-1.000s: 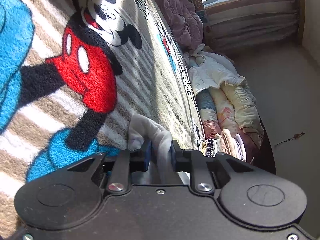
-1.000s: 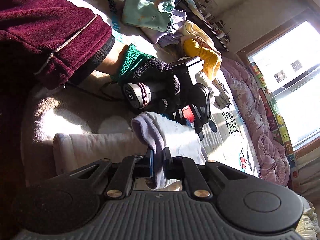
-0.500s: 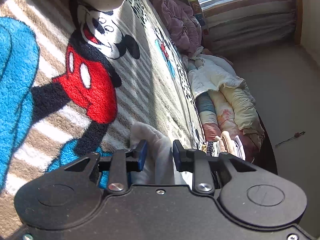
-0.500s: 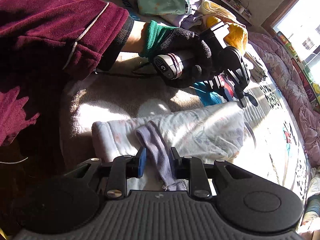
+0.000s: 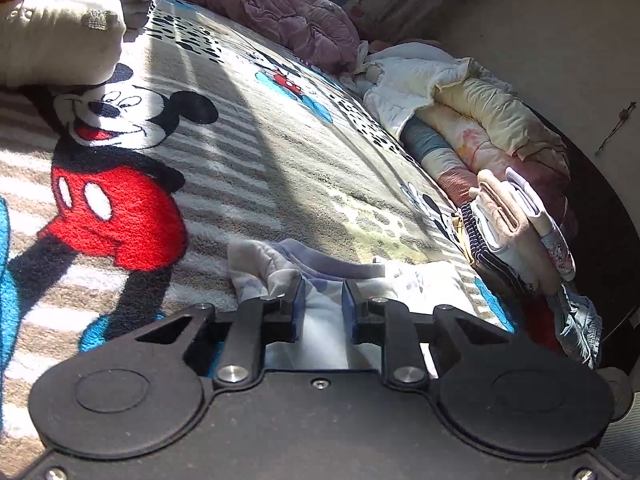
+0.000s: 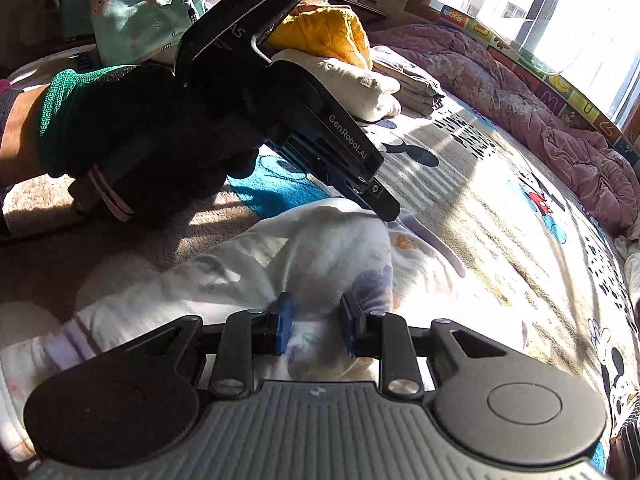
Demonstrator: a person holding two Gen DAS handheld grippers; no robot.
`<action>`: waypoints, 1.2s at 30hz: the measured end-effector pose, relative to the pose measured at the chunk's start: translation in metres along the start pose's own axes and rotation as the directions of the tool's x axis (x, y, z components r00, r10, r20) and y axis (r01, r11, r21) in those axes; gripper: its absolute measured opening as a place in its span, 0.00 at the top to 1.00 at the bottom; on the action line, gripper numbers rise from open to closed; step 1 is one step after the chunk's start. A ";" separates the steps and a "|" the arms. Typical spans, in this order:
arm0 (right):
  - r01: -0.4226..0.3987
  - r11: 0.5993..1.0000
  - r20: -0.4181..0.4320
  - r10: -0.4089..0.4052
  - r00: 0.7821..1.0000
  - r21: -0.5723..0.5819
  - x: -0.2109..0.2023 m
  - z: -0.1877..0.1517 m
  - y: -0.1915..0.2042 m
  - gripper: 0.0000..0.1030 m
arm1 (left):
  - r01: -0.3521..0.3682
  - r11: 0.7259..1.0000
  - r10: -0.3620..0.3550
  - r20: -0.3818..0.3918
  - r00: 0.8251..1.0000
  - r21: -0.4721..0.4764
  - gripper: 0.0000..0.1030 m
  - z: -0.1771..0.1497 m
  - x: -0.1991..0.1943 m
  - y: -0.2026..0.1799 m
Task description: Fold clothes
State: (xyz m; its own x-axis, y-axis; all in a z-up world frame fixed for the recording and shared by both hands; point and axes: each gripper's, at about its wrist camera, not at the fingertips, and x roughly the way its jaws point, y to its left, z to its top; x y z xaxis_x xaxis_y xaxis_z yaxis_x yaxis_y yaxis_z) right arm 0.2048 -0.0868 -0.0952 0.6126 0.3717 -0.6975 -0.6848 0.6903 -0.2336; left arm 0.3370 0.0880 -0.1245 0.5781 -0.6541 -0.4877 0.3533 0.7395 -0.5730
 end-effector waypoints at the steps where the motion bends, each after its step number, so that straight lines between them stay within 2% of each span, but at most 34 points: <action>1: -0.007 1.000 0.022 0.007 1.000 0.029 0.002 -0.006 -0.001 0.74 | -0.006 1.000 0.006 -0.005 1.000 -0.009 0.89 0.000 0.002 0.003; 6: -0.031 0.995 0.053 0.026 0.998 0.095 0.003 -0.014 -0.007 0.74 | 0.016 0.996 -0.017 -0.015 1.000 -0.088 0.92 0.002 0.000 0.017; 8: -0.029 0.996 0.051 0.025 0.998 0.088 -0.002 -0.011 -0.005 0.74 | 0.079 0.989 -0.079 0.001 0.997 -0.122 0.89 0.005 -0.008 0.020; 10: -0.042 0.995 0.061 0.036 0.998 0.090 -0.012 -0.009 -0.005 0.73 | 0.126 0.981 -0.119 0.055 0.991 -0.150 0.58 0.010 -0.024 0.022; 11: -0.054 0.994 0.072 0.047 0.996 0.096 -0.020 -0.008 -0.006 0.69 | 0.133 0.979 -0.120 0.092 0.988 -0.152 0.49 0.013 -0.033 0.022; 12: -0.060 0.992 0.097 0.049 0.994 0.115 -0.031 -0.008 -0.008 0.66 | 0.127 0.980 -0.110 0.111 0.988 -0.155 0.32 0.014 -0.038 0.022; 13: -0.058 0.989 0.125 0.041 0.991 0.137 -0.042 -0.011 -0.011 0.64 | 0.110 0.981 -0.092 0.114 0.989 -0.159 0.29 0.016 -0.039 0.023; 17: -0.021 0.957 0.204 -0.040 0.978 0.290 -0.074 -0.030 -0.048 0.55 | 0.041 0.984 -0.024 0.102 0.995 -0.172 0.29 0.018 -0.039 0.027; 20: -0.032 0.886 0.211 -0.075 0.975 0.463 -0.064 -0.053 -0.102 0.50 | -0.002 0.986 0.011 0.056 0.998 -0.164 0.29 0.017 -0.028 0.030; 22: -0.072 0.824 0.228 -0.070 0.971 0.562 -0.054 -0.067 -0.130 0.49 | -0.005 0.986 0.011 0.037 0.999 -0.166 0.29 0.015 -0.022 0.033; 23: -0.104 0.778 0.244 -0.064 0.968 0.619 -0.044 -0.076 -0.147 0.46 | -0.003 0.986 0.008 0.033 0.999 -0.169 0.29 0.015 -0.020 0.035; 25: -0.152 0.715 0.266 -0.050 0.963 0.682 -0.029 -0.088 -0.168 0.40 | 0.008 0.985 -0.003 0.031 1.000 -0.175 0.29 0.015 -0.018 0.039; 26: -0.181 0.682 0.275 -0.031 0.961 0.708 -0.018 -0.094 -0.177 0.36 | 0.017 0.983 -0.011 0.032 0.999 -0.182 0.29 0.014 -0.017 0.041; 28: -0.253 0.610 0.302 0.024 0.953 0.750 0.005 -0.105 -0.197 0.33 | 0.035 0.980 -0.029 0.036 0.999 -0.198 0.29 0.015 -0.016 0.045; 32: -0.369 0.490 0.371 0.097 0.923 0.790 0.038 -0.121 -0.223 0.30 | 0.059 0.980 -0.054 0.030 0.998 -0.192 0.29 0.017 -0.013 0.048; 34: -0.447 0.405 0.435 0.128 0.891 0.798 0.048 -0.130 -0.237 0.29 | 0.071 0.981 -0.069 0.020 0.997 -0.183 0.28 0.020 -0.009 0.049; 36: -0.511 0.353 0.487 0.161 0.858 0.784 0.055 -0.134 -0.248 0.26 | 0.086 0.981 -0.086 0.010 0.996 -0.176 0.28 0.022 -0.004 0.050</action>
State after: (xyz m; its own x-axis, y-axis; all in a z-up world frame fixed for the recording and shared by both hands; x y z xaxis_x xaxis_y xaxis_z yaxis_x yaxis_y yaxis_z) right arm 0.3554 -0.3208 -0.1666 0.6080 0.7326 -0.3060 -0.2454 0.5400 0.8051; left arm 0.3688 0.1313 -0.1366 0.5528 -0.7136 -0.4303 0.2668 0.6408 -0.7199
